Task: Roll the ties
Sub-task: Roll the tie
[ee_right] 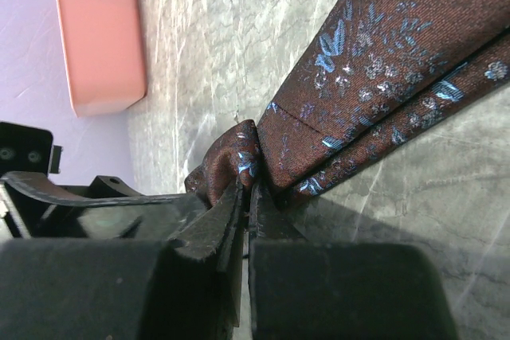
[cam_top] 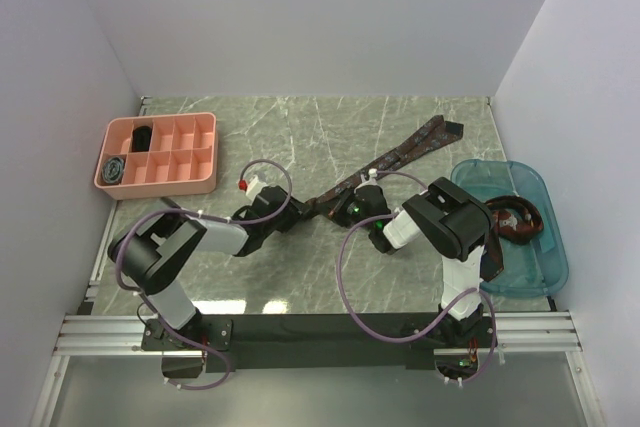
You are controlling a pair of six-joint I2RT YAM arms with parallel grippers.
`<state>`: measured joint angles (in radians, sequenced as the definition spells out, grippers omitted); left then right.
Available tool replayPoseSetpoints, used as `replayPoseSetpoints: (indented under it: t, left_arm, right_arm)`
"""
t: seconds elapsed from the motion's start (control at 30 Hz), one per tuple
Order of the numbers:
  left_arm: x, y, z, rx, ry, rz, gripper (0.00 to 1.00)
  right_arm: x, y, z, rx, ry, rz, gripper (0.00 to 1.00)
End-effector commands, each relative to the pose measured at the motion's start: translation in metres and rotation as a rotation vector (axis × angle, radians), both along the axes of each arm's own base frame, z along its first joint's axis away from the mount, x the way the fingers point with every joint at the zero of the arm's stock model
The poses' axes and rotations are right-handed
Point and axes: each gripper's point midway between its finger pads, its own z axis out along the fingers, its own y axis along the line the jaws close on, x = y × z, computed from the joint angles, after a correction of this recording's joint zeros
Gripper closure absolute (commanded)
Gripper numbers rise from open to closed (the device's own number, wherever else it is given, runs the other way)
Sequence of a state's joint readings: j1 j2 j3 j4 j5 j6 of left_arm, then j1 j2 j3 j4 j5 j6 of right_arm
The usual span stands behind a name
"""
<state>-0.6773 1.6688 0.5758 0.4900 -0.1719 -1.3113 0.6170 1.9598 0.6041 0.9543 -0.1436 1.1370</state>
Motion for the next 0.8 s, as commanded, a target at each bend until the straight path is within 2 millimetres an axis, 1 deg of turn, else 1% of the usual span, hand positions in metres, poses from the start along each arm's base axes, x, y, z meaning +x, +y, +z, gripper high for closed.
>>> replayPoseSetpoints:
  t: [0.0,0.03,0.13,0.17,0.23,0.27,0.33,0.4,0.43,0.47,0.5,0.53,0.57,0.6,0.63,0.67,0.7,0.73,0.77]
  left_arm:
    - [-0.017,0.017,-0.038,0.099,0.082,-0.008,0.6]
    - [-0.017,0.016,-0.039,0.101,0.084,-0.008,0.61]
    - [-0.018,0.018,-0.043,0.115,0.092,-0.011,0.72]
    - [-0.018,0.019,-0.043,0.119,0.093,-0.009,0.78]
    - [-0.017,0.02,-0.039,0.127,0.083,-0.009,0.85]
    - [-0.018,0.022,-0.038,0.146,0.083,-0.015,0.92]
    - [-0.013,0.023,-0.031,0.168,0.072,-0.009,0.98]
    - [-0.017,0.03,-0.031,0.231,0.093,-0.02,0.99]
    - [-0.011,0.029,-0.023,0.247,0.083,-0.016,0.99]
    - [-0.01,0.031,-0.02,0.278,0.085,-0.026,0.99]
    - [-0.009,0.032,-0.016,0.299,0.088,-0.03,0.99]
    - [-0.01,0.037,-0.014,0.346,0.117,-0.033,0.99]
    - [-0.011,0.039,-0.013,0.381,0.127,-0.047,0.99]
    - [-0.007,0.037,-0.005,0.395,0.127,-0.049,0.99]
    - [-0.013,0.044,-0.008,0.434,0.166,-0.057,0.99]
    - [-0.015,0.049,-0.008,0.476,0.178,-0.066,0.99]
    - [-0.011,0.048,-0.001,0.489,0.174,-0.064,0.99]
    - [-0.018,0.055,-0.003,0.528,0.206,-0.078,0.99]
    - [-0.019,0.058,-0.002,0.556,0.212,-0.094,0.99]
  right_arm:
    - [-0.029,-0.041,-0.076,-0.227,0.209,-0.038,1.0]
    - [-0.03,-0.04,-0.076,-0.227,0.209,-0.037,1.0]
    - [-0.029,-0.04,-0.075,-0.228,0.208,-0.035,1.0]
    - [-0.029,-0.04,-0.076,-0.231,0.208,-0.034,1.0]
    - [-0.028,-0.04,-0.074,-0.234,0.201,-0.029,1.0]
    - [-0.028,-0.039,-0.072,-0.234,0.191,-0.025,1.0]
    - [-0.027,-0.038,-0.069,-0.237,0.18,-0.014,1.0]
    - [-0.026,-0.036,-0.061,-0.24,0.155,0.009,1.0]
    - [-0.025,-0.035,-0.057,-0.241,0.143,0.019,0.98]
    - [-0.025,-0.034,-0.053,-0.245,0.131,0.029,0.95]
    - [-0.024,-0.034,-0.046,-0.261,0.107,0.05,0.89]
    - [-0.023,-0.033,-0.041,-0.268,0.09,0.057,0.86]
    - [-0.021,-0.034,-0.031,-0.287,0.056,0.075,0.84]
    - [-0.02,-0.034,-0.025,-0.296,0.037,0.083,0.8]
    - [-0.019,-0.034,-0.02,-0.306,0.015,0.095,0.8]
    - [-0.017,-0.034,-0.009,-0.331,-0.029,0.119,0.79]
    - [-0.016,-0.034,-0.004,-0.343,-0.048,0.132,0.76]
    - [-0.015,-0.034,0.001,-0.356,-0.068,0.147,0.75]
    - [-0.012,-0.032,0.012,-0.372,-0.118,0.17,0.75]
